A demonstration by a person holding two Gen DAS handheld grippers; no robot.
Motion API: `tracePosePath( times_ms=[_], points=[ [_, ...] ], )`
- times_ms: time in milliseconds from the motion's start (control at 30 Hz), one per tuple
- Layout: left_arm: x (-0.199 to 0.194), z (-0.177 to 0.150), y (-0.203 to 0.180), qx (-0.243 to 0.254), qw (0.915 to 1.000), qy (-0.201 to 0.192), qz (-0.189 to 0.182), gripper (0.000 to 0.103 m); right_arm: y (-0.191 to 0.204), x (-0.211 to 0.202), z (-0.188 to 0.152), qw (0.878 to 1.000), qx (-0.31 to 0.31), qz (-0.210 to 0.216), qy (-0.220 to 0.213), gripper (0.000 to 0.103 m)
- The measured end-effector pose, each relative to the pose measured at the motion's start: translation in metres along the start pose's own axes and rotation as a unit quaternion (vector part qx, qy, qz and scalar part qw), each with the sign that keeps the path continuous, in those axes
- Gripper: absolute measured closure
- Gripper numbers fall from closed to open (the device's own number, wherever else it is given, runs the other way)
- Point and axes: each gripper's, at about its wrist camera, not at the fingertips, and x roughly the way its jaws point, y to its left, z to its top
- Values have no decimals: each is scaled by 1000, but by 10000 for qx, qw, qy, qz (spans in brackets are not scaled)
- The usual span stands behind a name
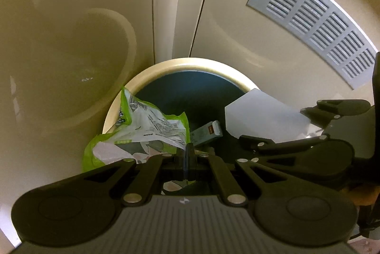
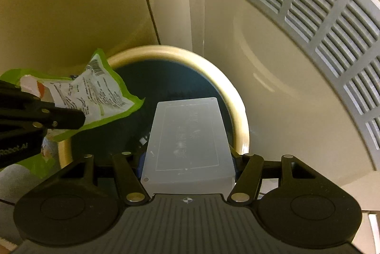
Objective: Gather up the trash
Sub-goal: 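Lower both tools into the bin and open them to drop the items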
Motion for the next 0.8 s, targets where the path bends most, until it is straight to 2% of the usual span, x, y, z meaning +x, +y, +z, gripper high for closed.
tracePosePath(
  times_ms=[433,533,567,633,667,700,767,800],
  points=[
    [32,5,1,113,9996,258,83,103,-8,18,7,9995,186,-20,245,39],
    [29,1,3,94,9993,324,139,103,-8,22,6,9992,267,-32,281,38],
    [30,0,4,67,9992,342,181,99,-5,23,3,9991,308,-32,288,36],
    [30,-1,8,-4,9990,386,209,73,-6,22,3,9989,364,-32,295,27],
    [29,-2,9,-47,9991,352,232,36,-6,20,2,9989,376,-65,258,21],
    [25,-4,11,-99,9991,268,314,11,-6,17,2,9990,373,-94,211,19],
    [13,-7,13,-181,9988,-17,459,1,-6,11,1,9990,373,-185,167,16],
    [8,-9,14,-174,9989,-47,444,0,-6,8,0,9990,407,-158,133,15]
  ],
)
